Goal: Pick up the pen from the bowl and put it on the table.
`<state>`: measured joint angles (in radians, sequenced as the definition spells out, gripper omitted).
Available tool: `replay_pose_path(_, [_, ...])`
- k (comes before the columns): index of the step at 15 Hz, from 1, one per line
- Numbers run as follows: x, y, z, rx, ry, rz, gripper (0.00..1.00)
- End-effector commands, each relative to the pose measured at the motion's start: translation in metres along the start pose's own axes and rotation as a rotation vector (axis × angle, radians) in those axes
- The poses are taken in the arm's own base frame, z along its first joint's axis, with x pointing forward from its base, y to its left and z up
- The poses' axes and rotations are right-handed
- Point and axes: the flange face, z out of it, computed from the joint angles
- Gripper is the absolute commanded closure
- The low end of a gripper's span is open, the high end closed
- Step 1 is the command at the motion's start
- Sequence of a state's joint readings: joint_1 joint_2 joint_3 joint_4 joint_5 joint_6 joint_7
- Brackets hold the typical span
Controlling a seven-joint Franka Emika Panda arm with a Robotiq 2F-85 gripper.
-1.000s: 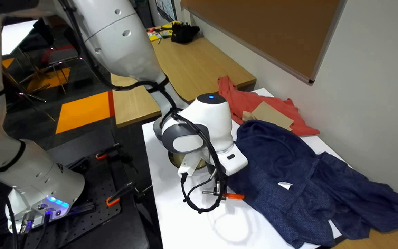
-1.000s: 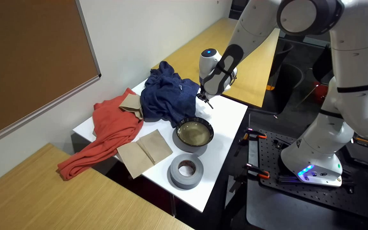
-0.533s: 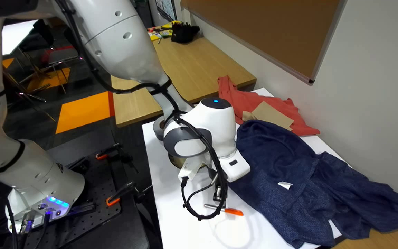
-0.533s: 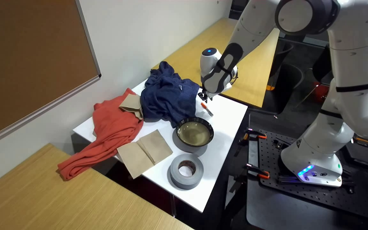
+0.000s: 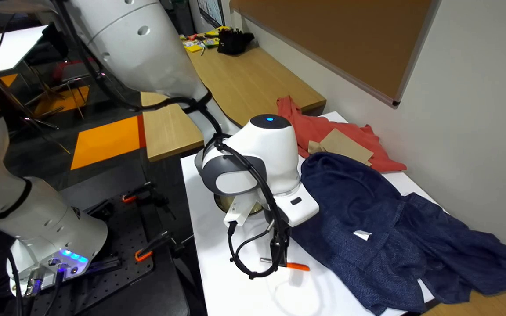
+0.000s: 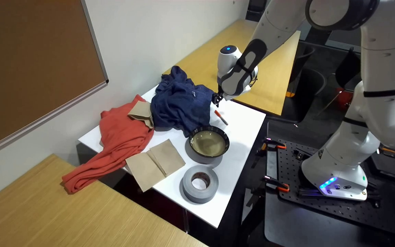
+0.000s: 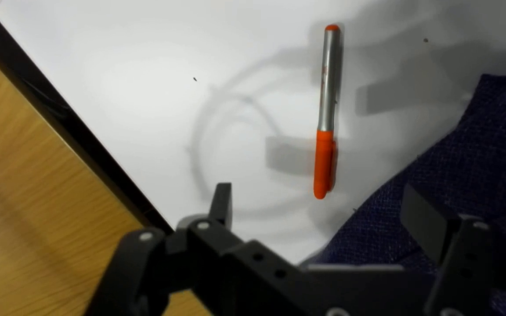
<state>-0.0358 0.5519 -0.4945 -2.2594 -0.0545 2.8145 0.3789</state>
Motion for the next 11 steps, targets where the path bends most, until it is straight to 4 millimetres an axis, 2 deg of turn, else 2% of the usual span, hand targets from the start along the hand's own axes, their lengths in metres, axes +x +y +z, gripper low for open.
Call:
replay_pose_path(1, [-0.013, 0.016, -0.028, 0.031, 0.03, -0.02, 0.0])
replay_pose_path(6, [-0.023, 0.032, -0.049, 0.052, 0.053, -0.036, 0.0])
replay_pose_path(7, [-0.011, 0.025, -0.033, 0.024, 0.031, -0.018, 0.0])
replay_pose_path(11, [-0.016, 0.029, -0.041, 0.04, 0.034, -0.016, 0.0])
